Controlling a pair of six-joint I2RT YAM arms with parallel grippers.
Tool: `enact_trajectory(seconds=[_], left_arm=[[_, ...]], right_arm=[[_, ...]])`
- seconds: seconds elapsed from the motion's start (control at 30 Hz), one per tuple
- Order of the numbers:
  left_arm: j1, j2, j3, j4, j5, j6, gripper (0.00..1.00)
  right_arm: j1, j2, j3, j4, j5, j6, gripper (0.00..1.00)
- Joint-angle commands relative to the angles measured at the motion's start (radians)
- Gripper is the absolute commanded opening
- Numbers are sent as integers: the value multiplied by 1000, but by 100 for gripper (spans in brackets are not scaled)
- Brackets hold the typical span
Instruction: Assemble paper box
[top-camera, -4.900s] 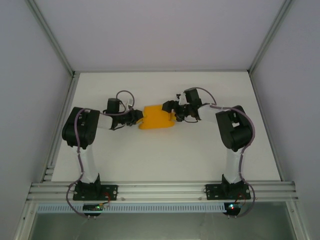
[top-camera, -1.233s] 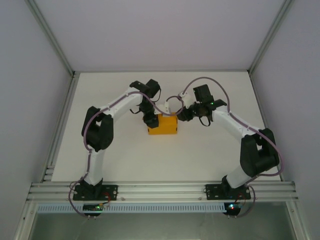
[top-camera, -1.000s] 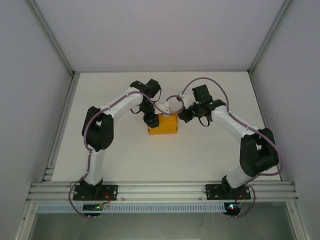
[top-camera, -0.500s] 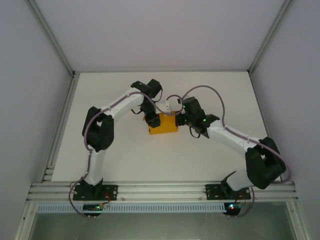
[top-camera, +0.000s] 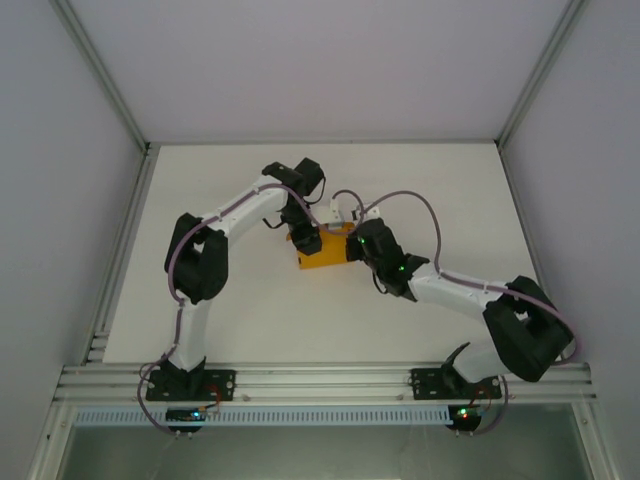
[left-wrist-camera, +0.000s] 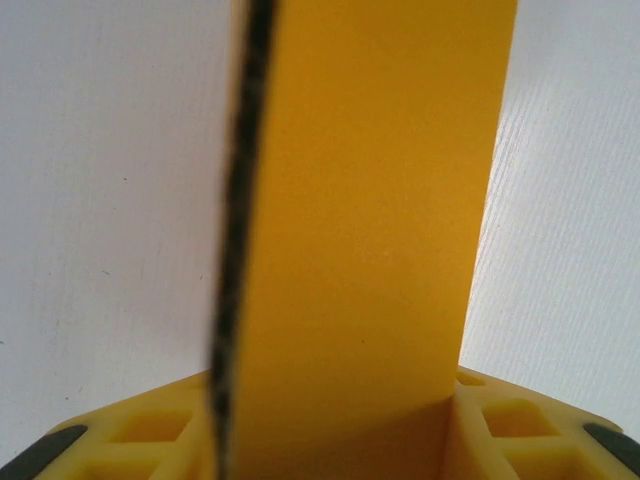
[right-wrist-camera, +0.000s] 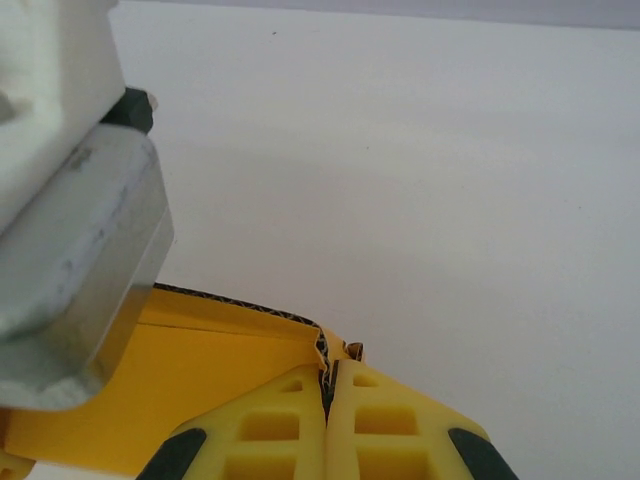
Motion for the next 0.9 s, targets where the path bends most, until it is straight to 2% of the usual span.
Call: enact_trajectory(seconds=[0.0, 0.1, 0.13, 0.23, 0.33, 0.37, 0.53, 0.73, 0.87], left_arm=[[-7, 41, 8, 93, -24, -44, 47], [-10, 33, 8, 94, -3, -52, 51], [-10, 30, 12, 93, 1, -57, 54], [-13, 2, 11, 98, 33, -62, 66], [-14, -41, -4, 116, 57, -67, 86], [-14, -54, -8, 122, 58, -71, 100], [-15, -147, -80, 181, -7, -147, 100], [-13, -324, -297, 307, -106, -336, 100], [6, -462, -460, 379, -216, -494, 100]], right_arm=[[40, 53, -129, 4, -104, -14, 0], [43, 54, -141, 51, -83, -38, 0], [44, 55, -131, 15, -105, -35, 0], [43, 60, -129, 22, -61, -30, 0], [43, 66, -110, -3, -47, -29, 0], [46, 68, -101, -8, -19, -32, 0], [61, 88, -46, -98, 51, -4, 0], [96, 112, -11, -140, 115, 8, 0], [107, 115, 14, -195, 102, 44, 0]])
